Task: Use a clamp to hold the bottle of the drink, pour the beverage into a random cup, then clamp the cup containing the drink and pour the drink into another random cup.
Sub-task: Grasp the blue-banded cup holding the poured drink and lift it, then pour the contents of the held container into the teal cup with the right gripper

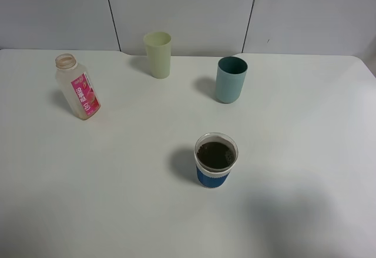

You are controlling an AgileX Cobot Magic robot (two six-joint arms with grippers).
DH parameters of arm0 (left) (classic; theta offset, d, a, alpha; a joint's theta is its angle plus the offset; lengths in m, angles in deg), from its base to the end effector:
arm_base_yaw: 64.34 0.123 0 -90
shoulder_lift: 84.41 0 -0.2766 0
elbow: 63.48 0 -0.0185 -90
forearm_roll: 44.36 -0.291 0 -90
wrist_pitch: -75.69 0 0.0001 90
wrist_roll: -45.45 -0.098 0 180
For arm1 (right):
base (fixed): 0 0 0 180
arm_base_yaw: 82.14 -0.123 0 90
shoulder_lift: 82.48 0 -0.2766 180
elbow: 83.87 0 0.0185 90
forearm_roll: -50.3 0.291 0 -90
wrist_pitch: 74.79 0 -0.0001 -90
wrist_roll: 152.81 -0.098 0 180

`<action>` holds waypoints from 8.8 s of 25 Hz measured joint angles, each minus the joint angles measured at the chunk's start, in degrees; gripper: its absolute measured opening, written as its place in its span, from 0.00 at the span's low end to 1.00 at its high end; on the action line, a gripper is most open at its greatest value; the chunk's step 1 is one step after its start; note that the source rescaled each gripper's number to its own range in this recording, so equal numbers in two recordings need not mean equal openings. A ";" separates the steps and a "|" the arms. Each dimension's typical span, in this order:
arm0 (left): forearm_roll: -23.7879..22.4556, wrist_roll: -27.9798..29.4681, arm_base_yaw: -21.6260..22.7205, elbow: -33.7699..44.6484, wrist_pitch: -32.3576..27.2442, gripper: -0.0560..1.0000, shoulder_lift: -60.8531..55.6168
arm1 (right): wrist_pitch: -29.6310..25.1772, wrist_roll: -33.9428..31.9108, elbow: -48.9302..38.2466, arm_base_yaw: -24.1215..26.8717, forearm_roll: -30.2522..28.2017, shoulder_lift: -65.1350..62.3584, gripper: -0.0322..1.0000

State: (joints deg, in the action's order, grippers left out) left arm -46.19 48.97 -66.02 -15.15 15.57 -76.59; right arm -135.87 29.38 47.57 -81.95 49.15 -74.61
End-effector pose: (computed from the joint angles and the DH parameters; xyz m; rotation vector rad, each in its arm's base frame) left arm 0.0452 0.0014 0.2947 -0.0339 2.0287 -0.0191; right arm 0.0451 -0.0019 0.2919 -0.0348 2.0508 -0.0499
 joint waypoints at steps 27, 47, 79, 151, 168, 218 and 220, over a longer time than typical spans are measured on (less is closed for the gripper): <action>0.00 0.00 0.00 0.00 0.00 1.00 0.00 | 18.91 8.15 12.56 0.00 5.78 49.99 0.84; 0.00 0.00 0.00 0.00 0.00 1.00 0.00 | 43.45 25.14 7.75 -8.47 15.79 73.43 0.84; 0.00 -0.05 0.00 0.00 0.00 1.00 0.00 | 91.70 -21.03 -10.11 -9.07 -39.62 86.71 0.81; 0.00 -0.05 0.00 0.00 0.00 1.00 0.00 | 122.70 -9.02 -4.18 -14.05 -62.09 117.40 0.81; 0.00 -0.05 0.00 0.00 0.00 1.00 0.00 | 127.26 -9.00 -4.05 -15.92 -59.26 120.72 0.81; 0.00 -0.05 0.00 0.00 0.00 1.00 0.00 | 113.07 -19.41 -4.16 -16.46 -48.27 101.10 0.03; 0.00 -0.05 0.00 0.00 0.00 1.00 0.00 | 112.31 -20.04 -4.21 -16.46 -47.96 98.77 0.03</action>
State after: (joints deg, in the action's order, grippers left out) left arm -46.19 48.92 -66.02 -15.15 15.57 -76.59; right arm -23.55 9.33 43.36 -98.41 1.19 24.16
